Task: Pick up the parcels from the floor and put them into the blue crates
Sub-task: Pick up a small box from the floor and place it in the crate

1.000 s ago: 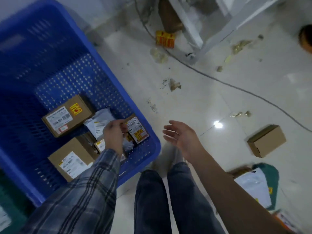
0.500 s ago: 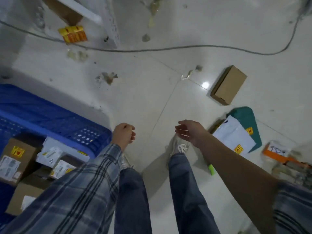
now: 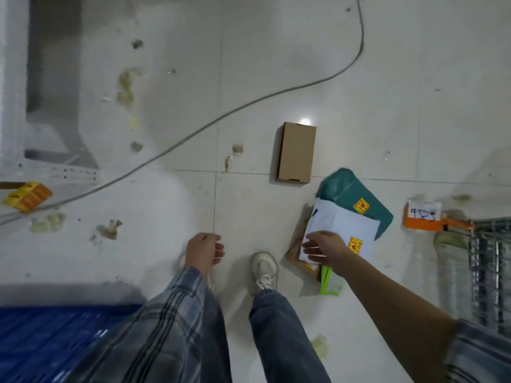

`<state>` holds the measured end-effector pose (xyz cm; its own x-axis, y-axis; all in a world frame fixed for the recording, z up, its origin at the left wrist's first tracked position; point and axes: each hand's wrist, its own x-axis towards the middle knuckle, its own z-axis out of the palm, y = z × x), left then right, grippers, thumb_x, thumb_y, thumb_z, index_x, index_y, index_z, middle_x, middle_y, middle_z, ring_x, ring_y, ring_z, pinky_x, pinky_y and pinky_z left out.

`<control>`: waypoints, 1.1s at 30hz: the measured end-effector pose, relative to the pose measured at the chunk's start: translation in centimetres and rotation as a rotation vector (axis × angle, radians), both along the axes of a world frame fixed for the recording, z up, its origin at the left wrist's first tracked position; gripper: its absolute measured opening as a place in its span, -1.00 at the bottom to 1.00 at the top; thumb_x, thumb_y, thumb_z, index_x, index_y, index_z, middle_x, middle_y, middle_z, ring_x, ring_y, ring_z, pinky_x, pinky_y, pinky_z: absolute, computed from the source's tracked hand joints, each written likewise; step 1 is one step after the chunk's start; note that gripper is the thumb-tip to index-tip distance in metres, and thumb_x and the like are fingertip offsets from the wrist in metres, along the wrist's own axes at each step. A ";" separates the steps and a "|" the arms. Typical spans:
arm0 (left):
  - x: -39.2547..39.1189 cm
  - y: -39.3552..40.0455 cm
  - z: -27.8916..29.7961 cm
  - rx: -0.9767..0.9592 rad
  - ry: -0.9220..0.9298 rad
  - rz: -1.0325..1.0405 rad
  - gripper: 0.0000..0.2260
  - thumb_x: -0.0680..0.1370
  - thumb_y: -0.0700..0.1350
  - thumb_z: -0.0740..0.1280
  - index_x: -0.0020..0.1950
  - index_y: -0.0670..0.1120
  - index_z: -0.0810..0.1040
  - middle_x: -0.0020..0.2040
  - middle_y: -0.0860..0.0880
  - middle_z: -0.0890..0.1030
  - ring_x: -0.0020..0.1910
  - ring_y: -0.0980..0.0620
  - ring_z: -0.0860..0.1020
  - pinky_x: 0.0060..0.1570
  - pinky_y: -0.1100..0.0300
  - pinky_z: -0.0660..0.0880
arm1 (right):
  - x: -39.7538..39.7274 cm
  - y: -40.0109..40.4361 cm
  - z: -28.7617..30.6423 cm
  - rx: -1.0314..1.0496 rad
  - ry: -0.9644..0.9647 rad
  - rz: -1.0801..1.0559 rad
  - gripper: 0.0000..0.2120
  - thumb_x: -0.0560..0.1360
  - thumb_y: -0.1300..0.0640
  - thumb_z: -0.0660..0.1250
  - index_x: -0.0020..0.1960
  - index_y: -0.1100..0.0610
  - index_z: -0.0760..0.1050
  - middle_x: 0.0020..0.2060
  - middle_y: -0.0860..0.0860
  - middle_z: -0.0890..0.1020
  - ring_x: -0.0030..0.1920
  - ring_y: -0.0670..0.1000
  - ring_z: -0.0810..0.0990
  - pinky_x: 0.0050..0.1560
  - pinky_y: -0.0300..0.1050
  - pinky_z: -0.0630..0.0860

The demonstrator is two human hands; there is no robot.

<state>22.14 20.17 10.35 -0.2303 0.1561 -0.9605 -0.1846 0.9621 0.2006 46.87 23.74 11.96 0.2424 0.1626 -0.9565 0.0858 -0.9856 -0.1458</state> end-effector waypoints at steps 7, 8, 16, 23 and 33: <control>3.9 10.5 -1.7 0.063 -0.062 -0.266 -0.80 0.57 -0.29 0.17 -0.25 -0.16 0.44 -0.38 -0.13 0.44 -0.46 -0.02 0.39 -0.62 0.37 0.32 | 2.2 3.5 -1.5 -0.037 -0.045 -0.092 -0.83 0.55 0.28 0.20 -0.22 0.20 0.42 -0.25 0.16 0.54 -0.31 0.04 0.53 -0.34 -0.19 0.51; 3.8 11.3 -2.3 0.033 -0.060 -0.324 -0.82 0.57 -0.29 0.17 -0.22 -0.19 0.44 -0.37 -0.14 0.45 -0.45 -0.03 0.40 -0.64 0.38 0.33 | 2.2 4.1 -1.7 -0.036 -0.042 -0.125 -0.83 0.55 0.30 0.19 -0.22 0.21 0.42 -0.24 0.18 0.53 -0.31 0.05 0.52 -0.30 -0.17 0.50; 3.5 17.3 -4.6 -0.117 -0.040 -0.534 -0.82 0.57 -0.29 0.19 -0.24 -0.19 0.42 -0.34 -0.17 0.48 -0.41 -0.07 0.44 -0.52 0.29 0.42 | 1.2 7.8 -5.2 -0.084 -0.021 -0.314 -0.93 0.54 0.31 0.13 -0.05 0.20 0.37 -0.29 0.10 0.45 -0.34 0.01 0.42 -0.34 -0.19 0.41; 10.2 21.7 -12.8 -0.079 -0.101 -0.676 -0.81 0.58 -0.25 0.15 -0.23 -0.16 0.41 -0.28 -0.10 0.46 -0.38 0.00 0.40 -0.36 0.21 0.35 | 3.0 13.0 -15.0 0.022 -0.204 -0.228 -0.39 0.50 0.14 0.26 0.48 0.24 0.12 0.27 0.20 0.42 0.10 0.12 0.47 0.12 -0.04 0.43; 18.1 21.8 -23.0 0.079 -0.033 -0.659 -0.70 0.57 -0.16 0.23 0.27 -0.10 0.24 0.22 -0.14 0.49 0.11 -0.10 0.49 0.10 0.11 0.43 | 7.2 15.5 -25.2 0.108 -0.088 0.208 -0.33 0.45 0.06 0.33 0.46 0.20 0.16 0.38 0.16 0.37 0.37 0.20 0.36 0.36 0.04 0.34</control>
<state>40.27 41.98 -12.67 -0.0337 0.3248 -0.9452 0.4297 0.8585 0.2797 54.02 39.22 -13.21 0.2750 0.3173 -0.9075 0.3018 -0.9247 -0.2319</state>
